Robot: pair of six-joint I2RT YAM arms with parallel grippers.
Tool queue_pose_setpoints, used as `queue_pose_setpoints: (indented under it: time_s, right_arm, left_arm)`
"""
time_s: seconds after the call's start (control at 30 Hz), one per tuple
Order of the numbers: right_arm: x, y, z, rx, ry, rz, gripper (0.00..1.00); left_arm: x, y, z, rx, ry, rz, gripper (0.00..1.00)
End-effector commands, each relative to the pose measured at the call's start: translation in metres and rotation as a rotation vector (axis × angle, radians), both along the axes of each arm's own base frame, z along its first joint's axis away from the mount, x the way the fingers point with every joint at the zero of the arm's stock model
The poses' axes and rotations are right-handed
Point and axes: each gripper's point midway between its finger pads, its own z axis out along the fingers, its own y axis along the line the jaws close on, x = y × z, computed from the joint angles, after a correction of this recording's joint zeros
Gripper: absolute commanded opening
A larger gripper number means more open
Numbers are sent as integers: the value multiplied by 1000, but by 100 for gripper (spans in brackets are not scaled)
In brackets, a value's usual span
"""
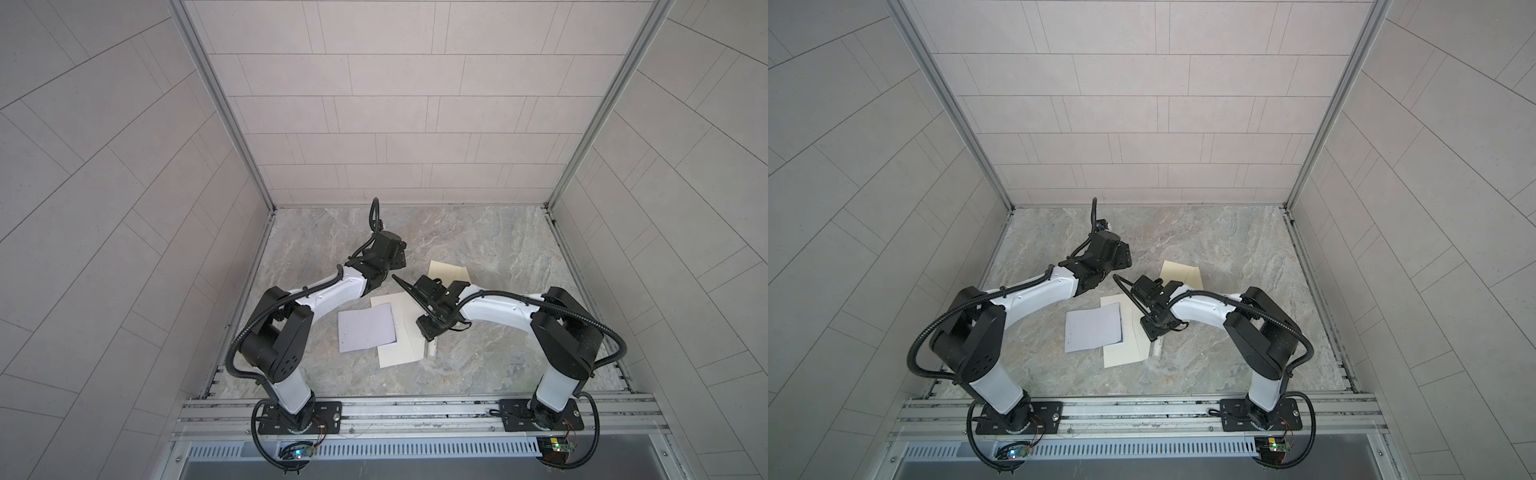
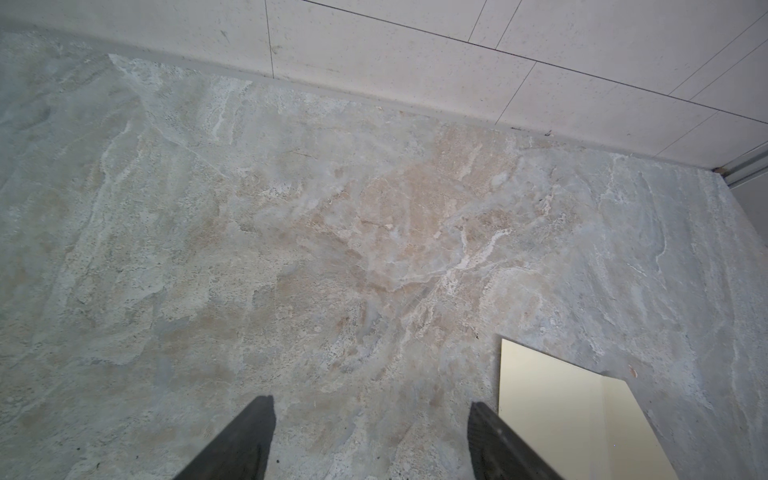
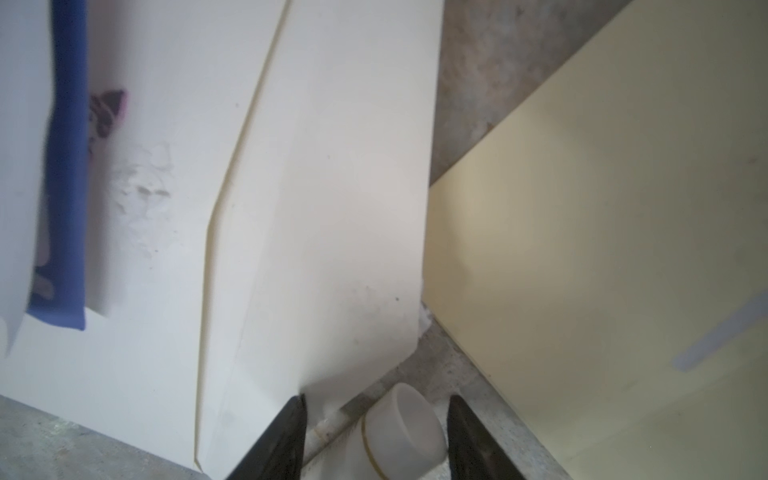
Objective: Place the letter into the envelope and seal it
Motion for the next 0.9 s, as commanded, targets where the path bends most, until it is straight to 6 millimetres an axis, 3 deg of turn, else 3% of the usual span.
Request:
queue_pose_setpoints:
  time_s: [0.0,0.33,0.87]
  right_arm:
    - [-9,-18,-9,-77,20,-29,56]
    - [-20,-38,-2,-77,5,-82,58]
    - [-41,-66,-9,-74,77,-198,58]
  left_arm:
    - [1,-3,7,-8,-15,-8,80]
    - [2,-8,3,-13,-7,-27,80]
    - [0,-12,1,-2,1,-65,80]
